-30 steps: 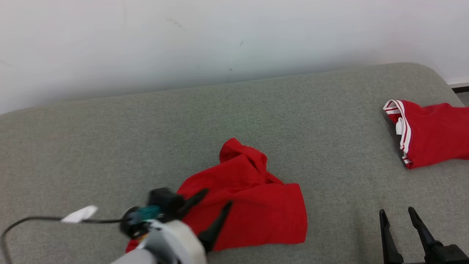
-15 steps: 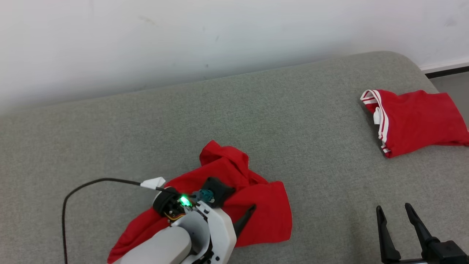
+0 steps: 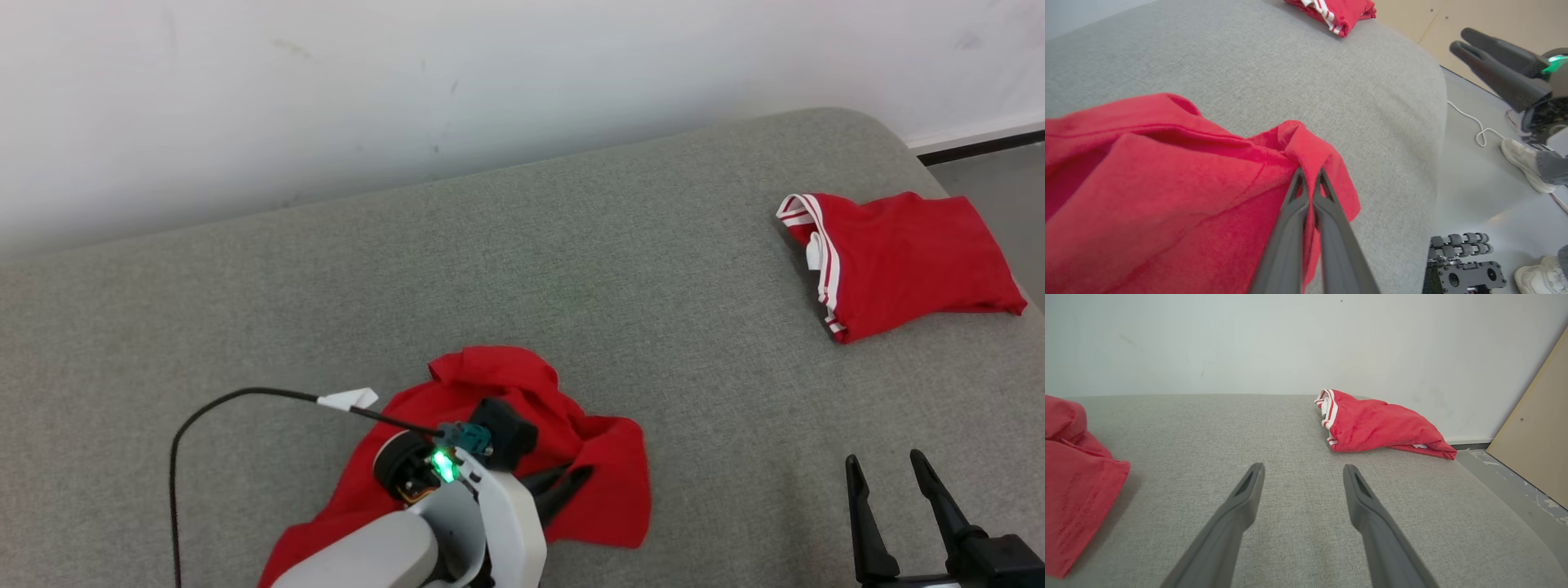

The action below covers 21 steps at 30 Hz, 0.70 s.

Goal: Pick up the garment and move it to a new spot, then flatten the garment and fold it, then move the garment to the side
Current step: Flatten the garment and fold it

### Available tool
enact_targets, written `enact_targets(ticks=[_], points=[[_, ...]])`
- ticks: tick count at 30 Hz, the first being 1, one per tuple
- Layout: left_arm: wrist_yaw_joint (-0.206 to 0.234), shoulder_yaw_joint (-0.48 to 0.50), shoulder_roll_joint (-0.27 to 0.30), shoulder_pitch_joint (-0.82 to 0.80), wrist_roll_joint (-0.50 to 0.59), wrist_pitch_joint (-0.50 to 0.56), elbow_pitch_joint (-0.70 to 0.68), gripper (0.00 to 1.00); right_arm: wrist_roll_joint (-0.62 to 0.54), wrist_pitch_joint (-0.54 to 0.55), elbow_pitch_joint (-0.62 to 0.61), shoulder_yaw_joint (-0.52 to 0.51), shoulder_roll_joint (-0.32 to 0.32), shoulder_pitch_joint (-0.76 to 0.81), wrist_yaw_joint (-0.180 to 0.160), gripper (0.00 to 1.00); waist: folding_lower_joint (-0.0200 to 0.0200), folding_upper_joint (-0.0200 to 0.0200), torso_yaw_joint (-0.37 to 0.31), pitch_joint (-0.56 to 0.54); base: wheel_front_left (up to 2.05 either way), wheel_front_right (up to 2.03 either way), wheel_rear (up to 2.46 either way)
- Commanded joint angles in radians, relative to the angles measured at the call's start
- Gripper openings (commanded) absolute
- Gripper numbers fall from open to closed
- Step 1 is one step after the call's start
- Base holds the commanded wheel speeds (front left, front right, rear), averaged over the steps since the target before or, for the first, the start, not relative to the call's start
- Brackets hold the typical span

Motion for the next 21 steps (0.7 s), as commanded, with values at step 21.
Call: enact_targets(ticks=[21], points=[[-0.079,0.107,0.164,0.122,-0.534,0.276,-0.505,0.0,-0.007,-0.002,0.0,0.016,-0.003,-0.022,-0.002,1.0,0.0,-0.0001,-0.037,0.047,0.0,0.0,0.0]])
